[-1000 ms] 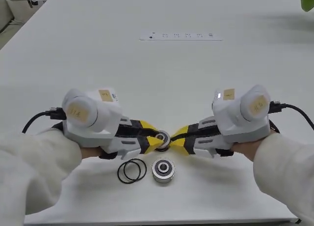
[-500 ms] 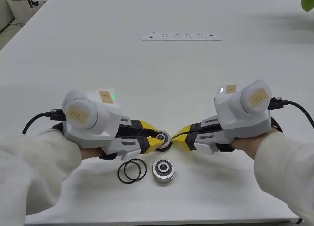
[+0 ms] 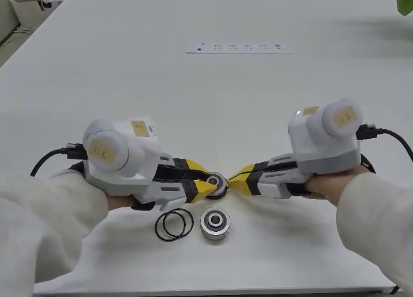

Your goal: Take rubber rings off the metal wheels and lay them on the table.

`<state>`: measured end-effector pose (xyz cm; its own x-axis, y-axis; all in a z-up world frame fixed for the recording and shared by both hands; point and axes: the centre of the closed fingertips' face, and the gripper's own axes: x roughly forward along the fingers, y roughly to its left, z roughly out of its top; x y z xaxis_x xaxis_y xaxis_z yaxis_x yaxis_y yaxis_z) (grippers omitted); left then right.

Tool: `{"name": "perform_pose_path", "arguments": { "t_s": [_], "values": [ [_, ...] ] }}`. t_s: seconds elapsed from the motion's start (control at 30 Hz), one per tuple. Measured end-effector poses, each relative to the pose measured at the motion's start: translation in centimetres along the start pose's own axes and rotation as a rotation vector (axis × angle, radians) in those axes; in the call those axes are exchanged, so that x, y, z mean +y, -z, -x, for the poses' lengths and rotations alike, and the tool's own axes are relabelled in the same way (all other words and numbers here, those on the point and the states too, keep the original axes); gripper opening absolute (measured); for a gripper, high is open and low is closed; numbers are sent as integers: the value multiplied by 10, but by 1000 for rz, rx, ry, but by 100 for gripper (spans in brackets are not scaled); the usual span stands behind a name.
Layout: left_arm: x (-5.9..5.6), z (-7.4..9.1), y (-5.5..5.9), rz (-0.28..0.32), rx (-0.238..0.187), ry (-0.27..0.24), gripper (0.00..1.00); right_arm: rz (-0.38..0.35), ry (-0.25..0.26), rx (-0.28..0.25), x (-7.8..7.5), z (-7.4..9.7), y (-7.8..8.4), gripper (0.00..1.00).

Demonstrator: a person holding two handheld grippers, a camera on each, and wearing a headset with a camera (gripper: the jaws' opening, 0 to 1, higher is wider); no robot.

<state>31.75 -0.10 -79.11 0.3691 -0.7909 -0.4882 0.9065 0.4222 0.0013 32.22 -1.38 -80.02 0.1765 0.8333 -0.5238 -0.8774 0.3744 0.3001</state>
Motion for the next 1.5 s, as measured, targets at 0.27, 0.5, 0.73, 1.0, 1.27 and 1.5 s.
{"name": "perform_pose_path", "arguments": {
  "t_s": [0.27,0.5,0.73,1.0,1.27,1.5],
  "values": [
    [-1,-1,0,-1,-2,6,13,-138,-21,-20,2,1,-2,0],
    [-2,-1,0,-3,-6,15,13,-198,-42,-23,4,2,-3,0],
    [-3,-1,1,-2,-16,26,13,-249,-61,-23,6,2,-2,0],
    [-2,-1,1,0,-20,27,13,-252,-62,-22,7,2,-4,0],
    [-2,-1,1,-2,-20,28,13,-259,-62,-22,7,2,-5,0],
    [-2,-1,1,-6,-18,30,13,-260,-64,-19,8,2,-5,0]
  ]
}}
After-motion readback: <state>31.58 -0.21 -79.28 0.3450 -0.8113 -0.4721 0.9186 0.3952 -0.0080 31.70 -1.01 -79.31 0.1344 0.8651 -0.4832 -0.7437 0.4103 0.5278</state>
